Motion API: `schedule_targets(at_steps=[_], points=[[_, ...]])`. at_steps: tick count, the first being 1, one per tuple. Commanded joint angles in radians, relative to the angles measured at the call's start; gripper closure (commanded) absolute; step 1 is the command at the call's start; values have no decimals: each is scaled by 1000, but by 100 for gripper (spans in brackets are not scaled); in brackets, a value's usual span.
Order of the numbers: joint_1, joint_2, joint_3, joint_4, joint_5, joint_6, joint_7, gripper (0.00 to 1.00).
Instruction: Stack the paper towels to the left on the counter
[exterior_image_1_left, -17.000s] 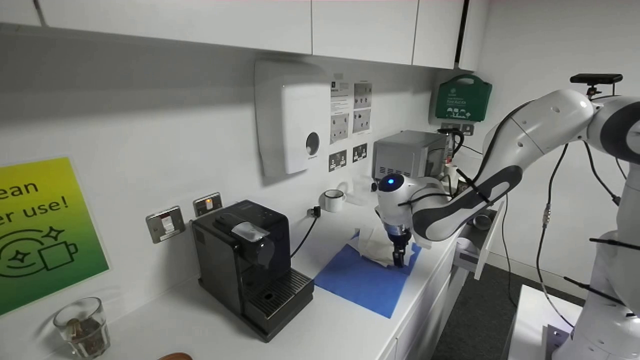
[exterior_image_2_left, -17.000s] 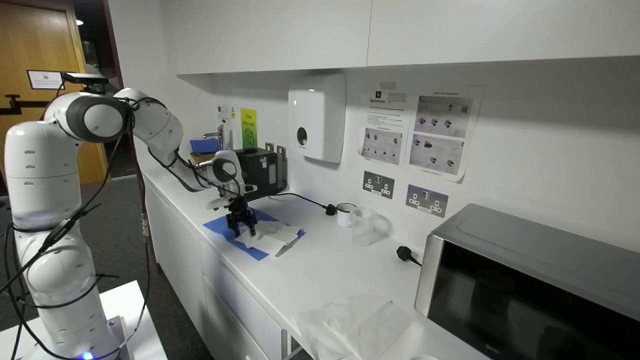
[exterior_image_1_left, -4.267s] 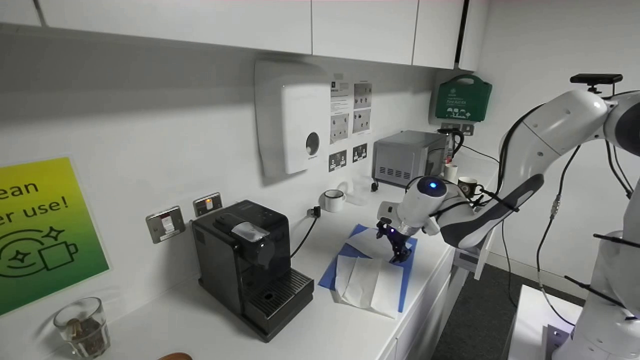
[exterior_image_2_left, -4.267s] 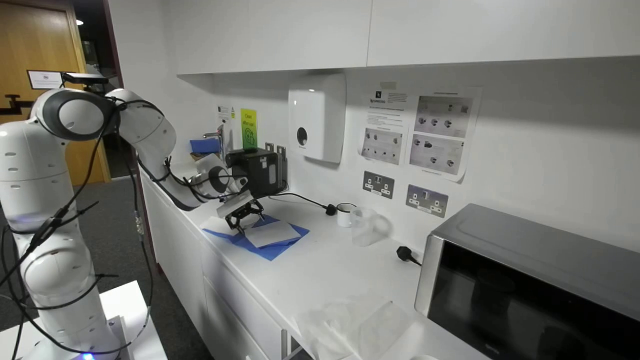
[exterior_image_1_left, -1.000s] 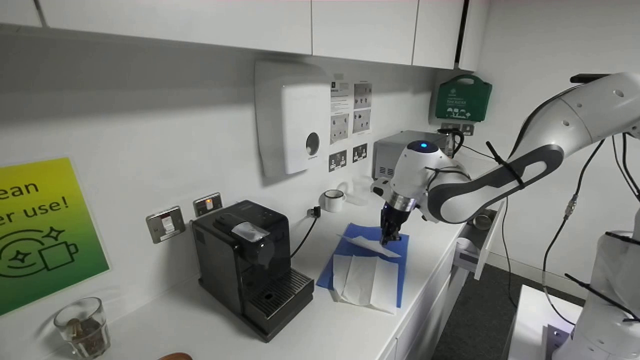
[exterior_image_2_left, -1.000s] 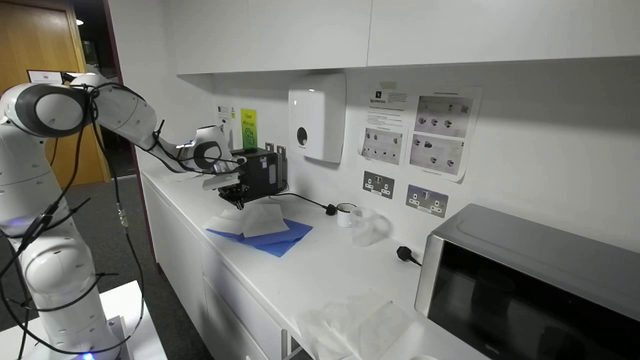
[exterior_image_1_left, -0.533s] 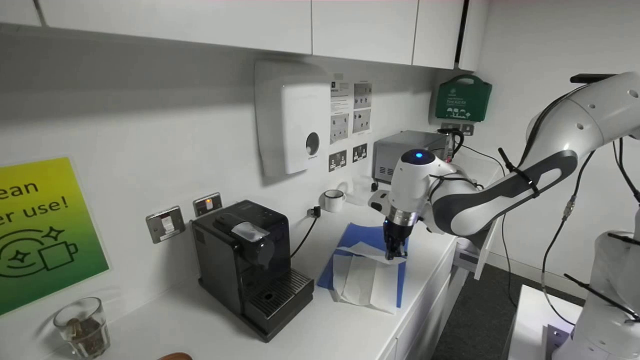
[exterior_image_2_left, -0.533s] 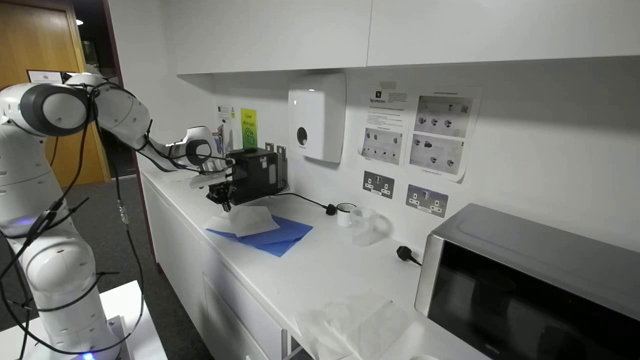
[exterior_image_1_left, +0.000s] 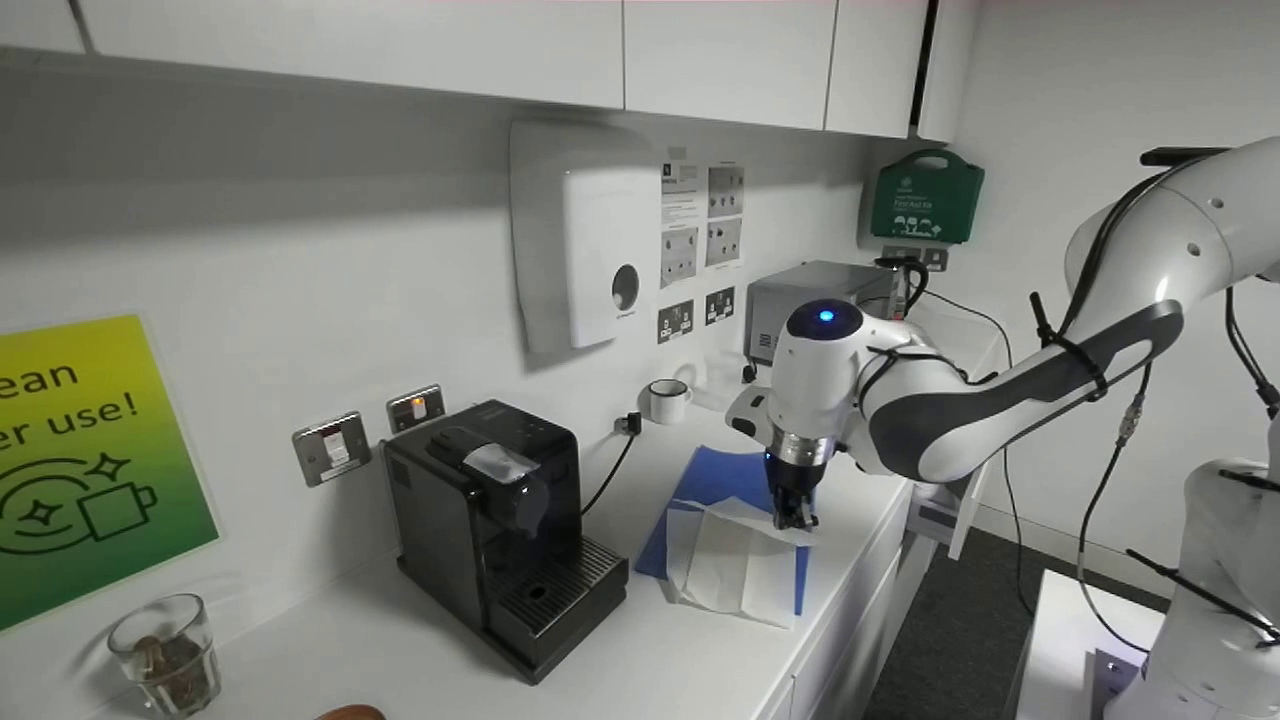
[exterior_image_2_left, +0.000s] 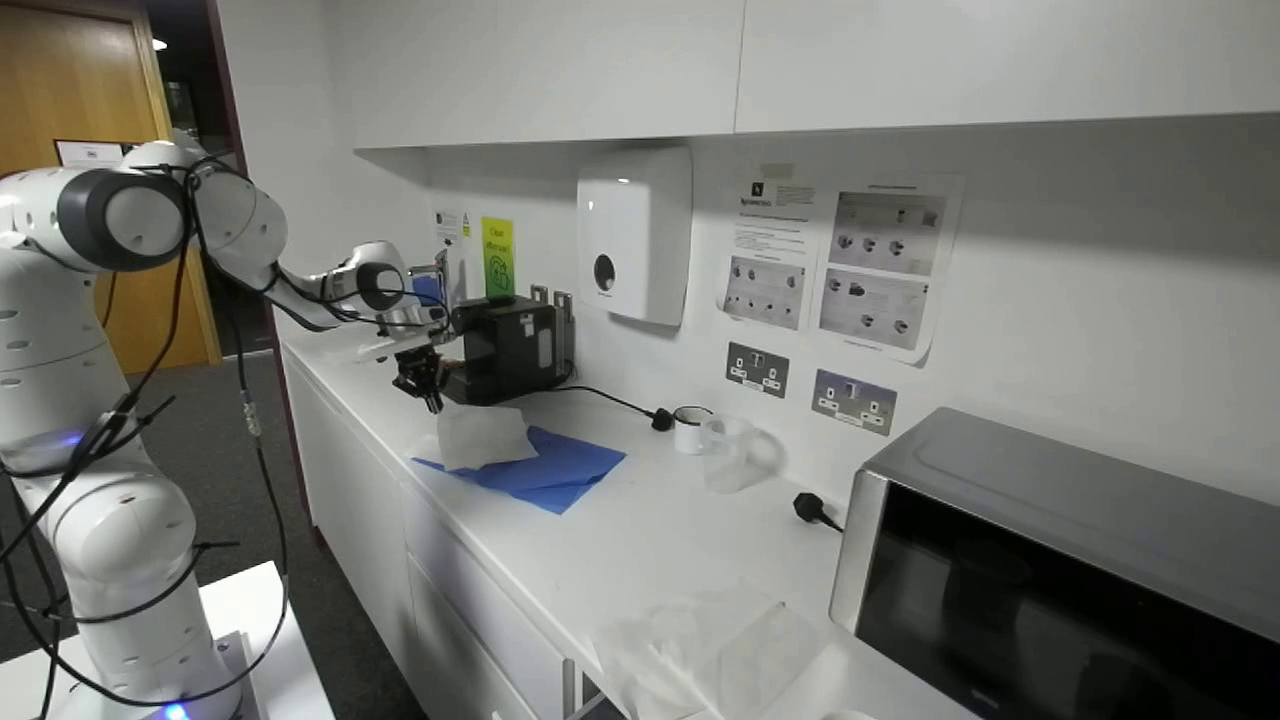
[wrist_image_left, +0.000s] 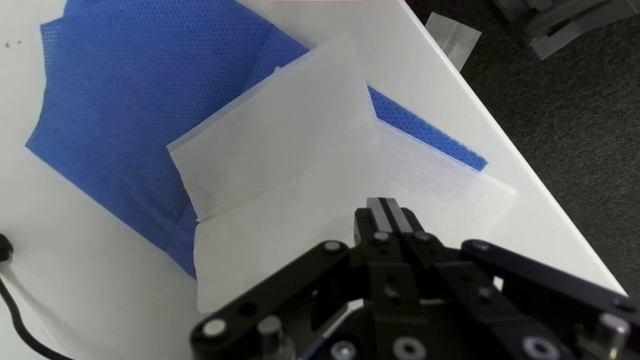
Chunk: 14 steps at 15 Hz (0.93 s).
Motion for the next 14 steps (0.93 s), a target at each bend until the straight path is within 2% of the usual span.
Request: schedule_targets(at_steps=[1, 8, 14], points=[[5, 15, 2, 73, -21, -75, 22, 100], [18, 112, 15, 168, -22, -149, 61, 100], [56, 213, 19, 250, -35, -209, 128, 100]])
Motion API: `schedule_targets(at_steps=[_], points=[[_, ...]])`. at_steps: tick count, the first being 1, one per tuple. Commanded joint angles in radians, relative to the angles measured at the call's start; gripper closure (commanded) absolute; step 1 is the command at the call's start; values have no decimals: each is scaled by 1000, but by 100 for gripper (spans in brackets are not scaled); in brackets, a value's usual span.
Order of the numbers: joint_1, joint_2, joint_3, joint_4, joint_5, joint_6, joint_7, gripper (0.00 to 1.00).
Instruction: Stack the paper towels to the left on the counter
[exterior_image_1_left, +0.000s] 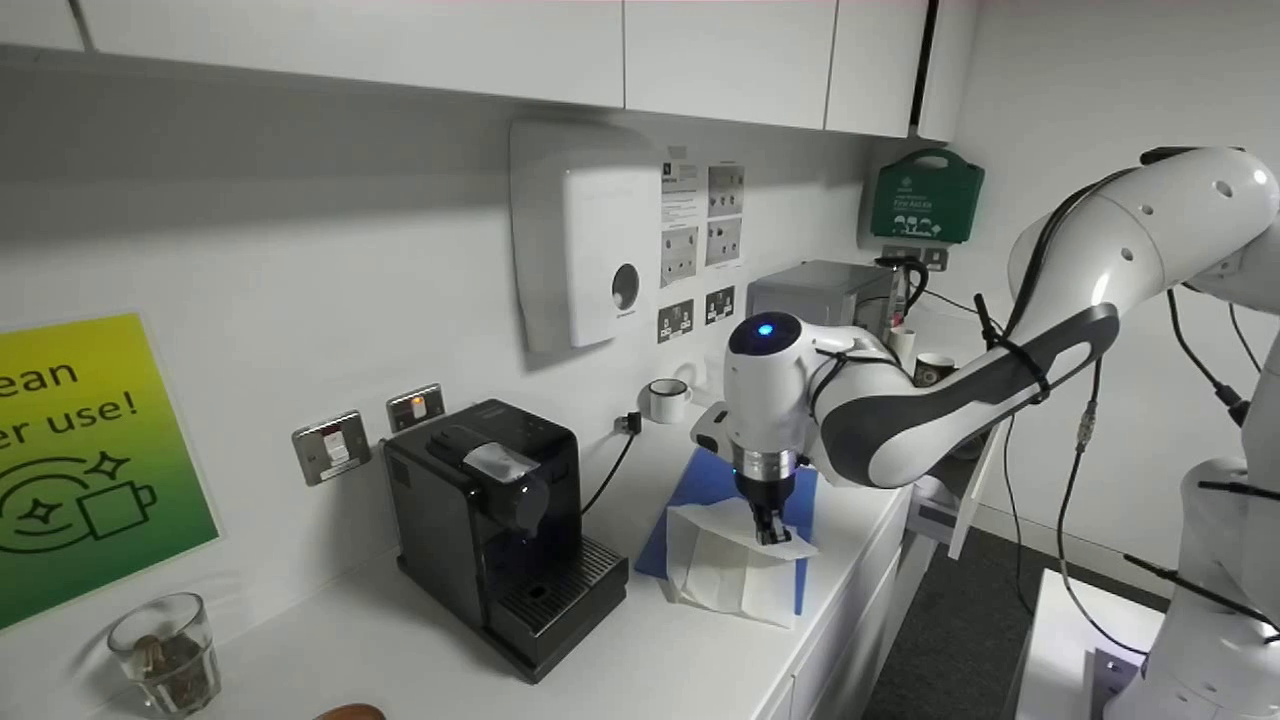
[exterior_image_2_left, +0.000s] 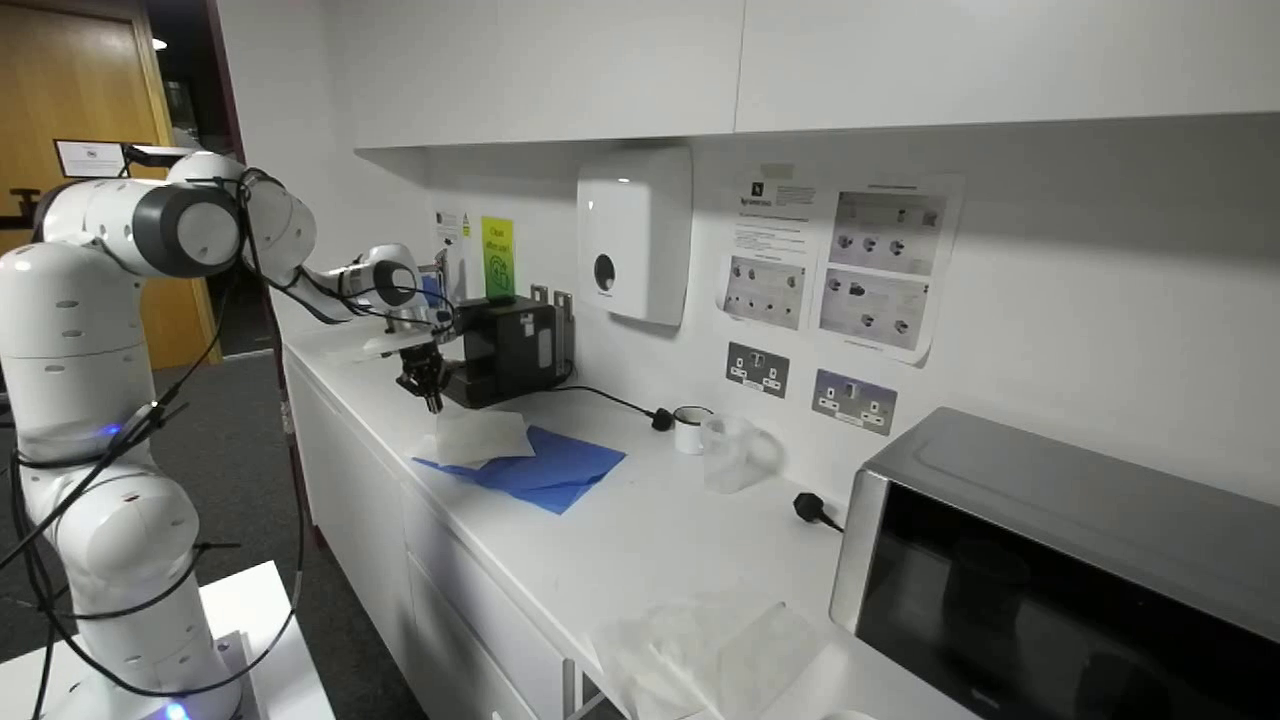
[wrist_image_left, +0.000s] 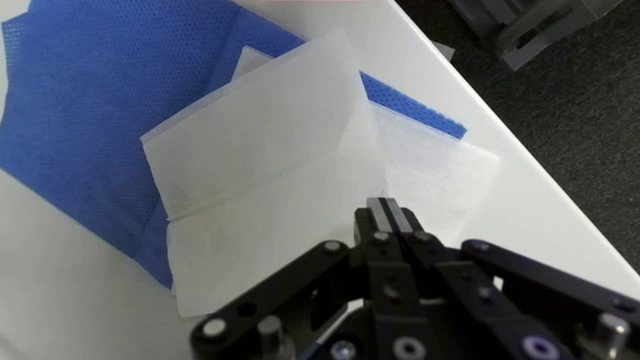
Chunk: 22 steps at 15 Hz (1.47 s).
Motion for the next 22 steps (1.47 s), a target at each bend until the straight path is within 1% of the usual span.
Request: schedule_targets(at_steps=[1, 6, 13, 14, 15, 20, 21, 22], points=[[31, 60, 2, 87, -32, -79, 55, 100], [71, 110, 4, 162, -38, -147, 90, 100], [111, 153, 1, 213, -69, -204, 106, 100], [113, 158, 0, 217, -73, -210, 108, 74], [113, 155, -1, 215, -74, -208, 107, 73], [100, 134, -7, 192, -67, -190, 98, 34], [97, 127, -9, 183, -67, -184, 91, 27], [91, 113, -13, 163, -84, -175, 58, 19]])
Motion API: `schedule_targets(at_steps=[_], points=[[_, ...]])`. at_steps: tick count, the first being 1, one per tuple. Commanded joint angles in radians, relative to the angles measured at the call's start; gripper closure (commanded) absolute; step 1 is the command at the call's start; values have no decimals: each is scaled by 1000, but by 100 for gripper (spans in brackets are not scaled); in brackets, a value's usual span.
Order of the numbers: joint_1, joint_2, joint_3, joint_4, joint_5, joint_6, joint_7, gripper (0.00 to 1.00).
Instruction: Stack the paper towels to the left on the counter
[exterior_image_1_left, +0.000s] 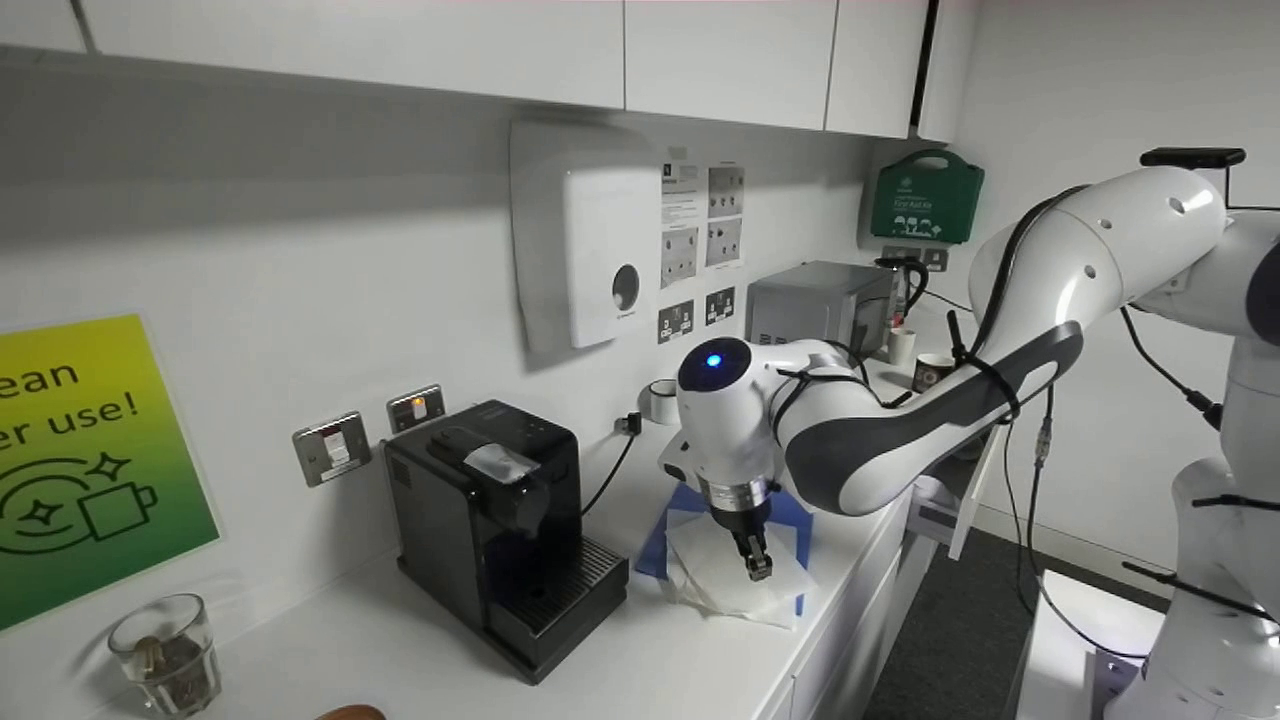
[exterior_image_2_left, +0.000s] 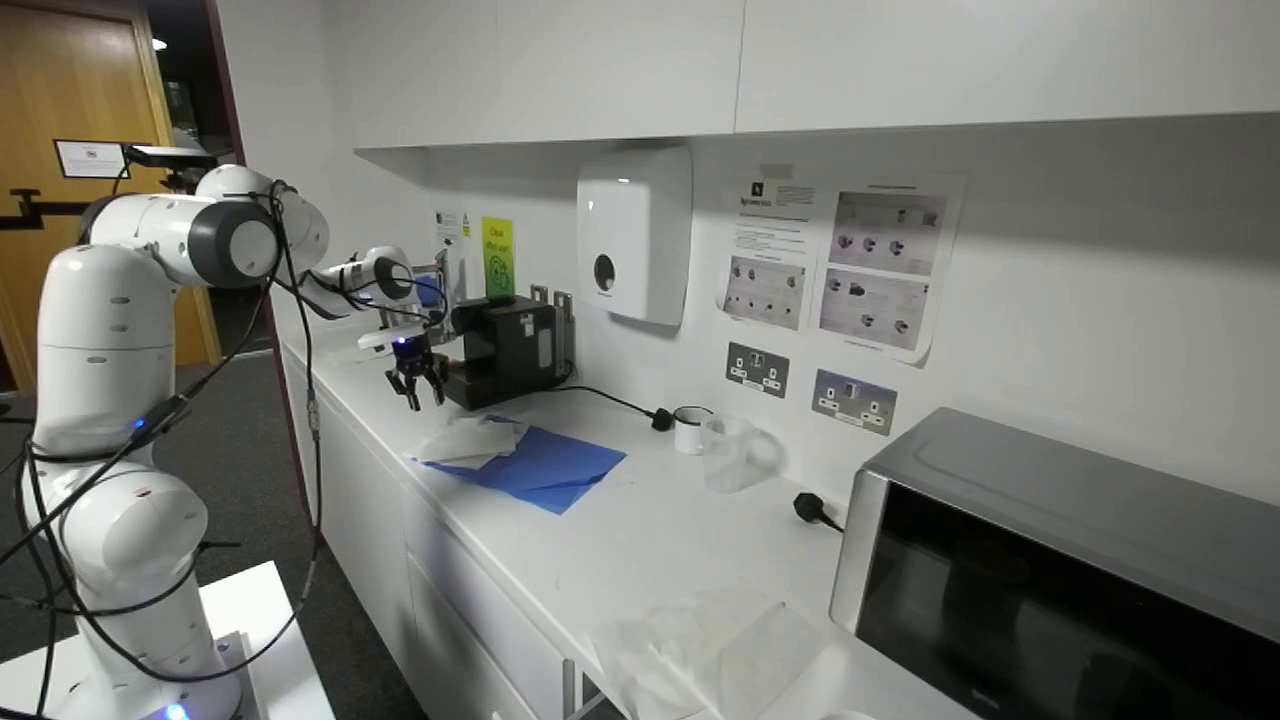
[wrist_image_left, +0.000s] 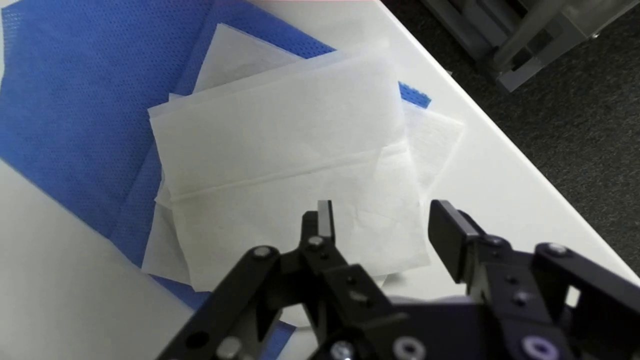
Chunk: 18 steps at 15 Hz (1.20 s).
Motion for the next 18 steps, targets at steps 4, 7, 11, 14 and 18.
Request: schedule_targets(at_steps=[4, 7, 11, 14, 18], points=[[-38, -74, -26, -96, -97, 29, -133, 0], [-76, -123, -46, -190, -145, 99, -214, 0], [-137, -203, -82, -337, -215, 249, -318, 0], [-179, -252, -114, -425, -248, 358, -390, 0], [-214, -305, -150, -507, -264, 467, -527, 0]])
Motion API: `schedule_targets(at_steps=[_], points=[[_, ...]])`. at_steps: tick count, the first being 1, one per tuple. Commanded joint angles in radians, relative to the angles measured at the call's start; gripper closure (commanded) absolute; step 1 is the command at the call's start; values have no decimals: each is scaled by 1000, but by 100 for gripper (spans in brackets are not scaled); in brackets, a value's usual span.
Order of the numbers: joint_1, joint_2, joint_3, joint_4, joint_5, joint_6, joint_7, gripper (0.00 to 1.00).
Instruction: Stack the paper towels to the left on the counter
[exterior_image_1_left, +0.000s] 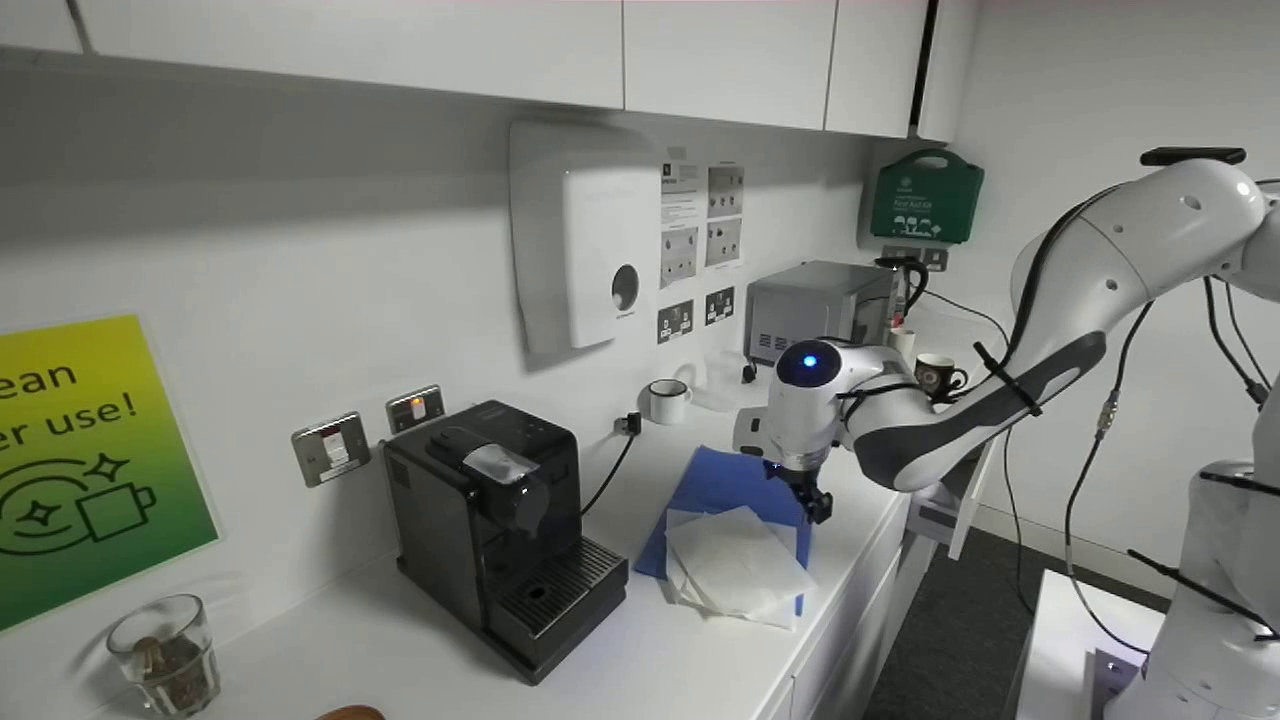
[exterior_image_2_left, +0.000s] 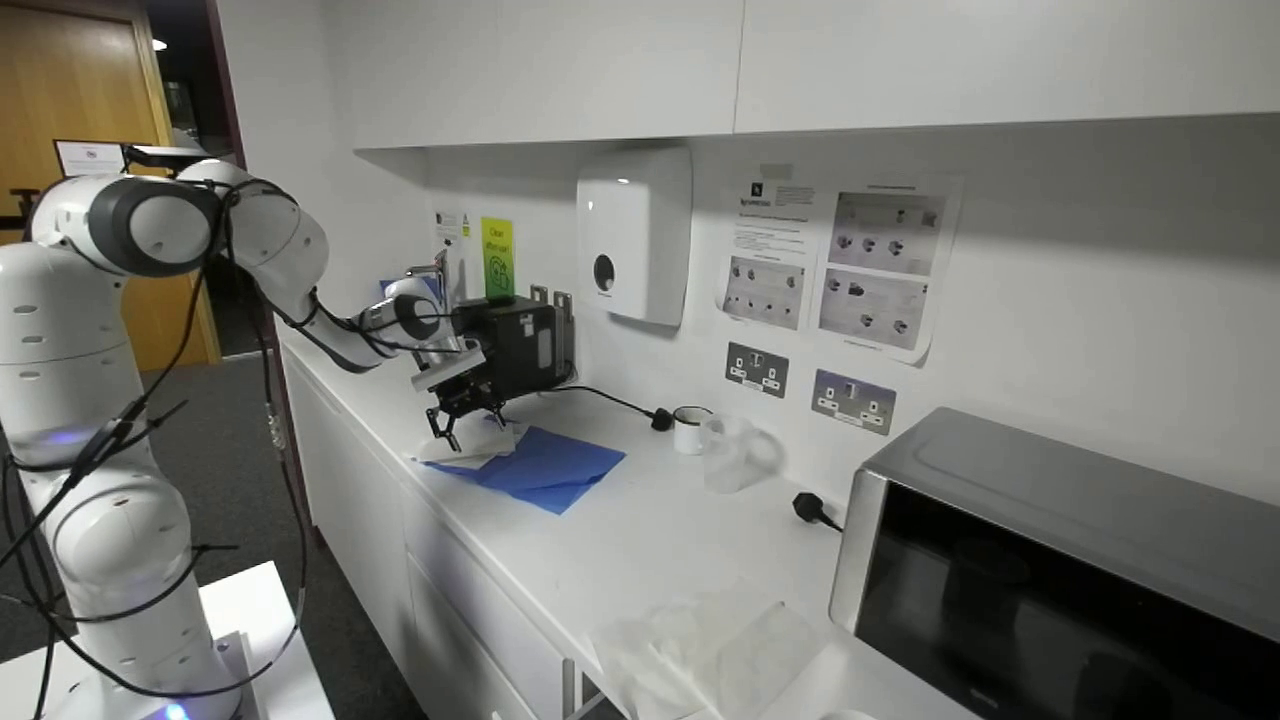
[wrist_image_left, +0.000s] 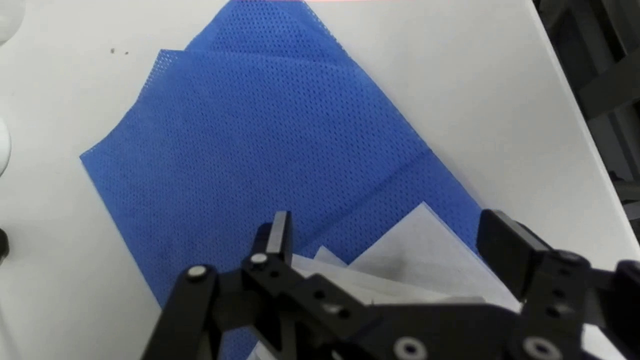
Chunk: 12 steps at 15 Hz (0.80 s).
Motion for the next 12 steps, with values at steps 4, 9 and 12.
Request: schedule_targets(at_steps=[4, 9, 12], points=[[-43, -132, -57, -149, 44, 183, -265, 0], [-42, -166, -97, -182, 256, 224, -347, 0], [-42, -124, -83, -144, 258, 193, -287, 0]])
